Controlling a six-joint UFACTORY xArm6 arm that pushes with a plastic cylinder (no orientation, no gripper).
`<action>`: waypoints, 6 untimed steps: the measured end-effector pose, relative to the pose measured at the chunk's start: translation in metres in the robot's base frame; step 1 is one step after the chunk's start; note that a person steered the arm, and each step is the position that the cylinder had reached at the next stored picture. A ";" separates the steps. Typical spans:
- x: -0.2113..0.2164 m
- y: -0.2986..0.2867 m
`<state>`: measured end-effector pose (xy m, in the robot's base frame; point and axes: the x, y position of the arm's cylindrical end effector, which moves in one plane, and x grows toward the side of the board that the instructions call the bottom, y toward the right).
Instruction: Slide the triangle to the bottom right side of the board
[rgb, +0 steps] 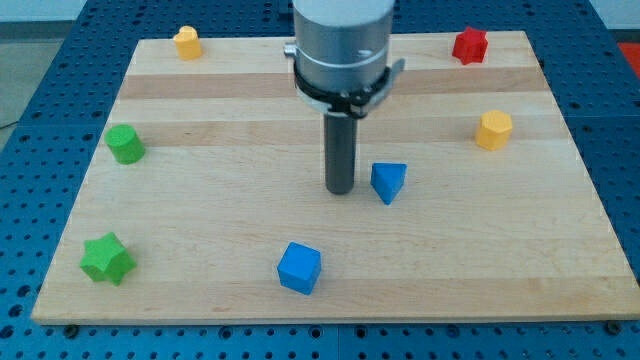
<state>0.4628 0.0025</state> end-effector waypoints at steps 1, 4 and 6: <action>-0.012 0.037; 0.054 0.122; 0.067 0.131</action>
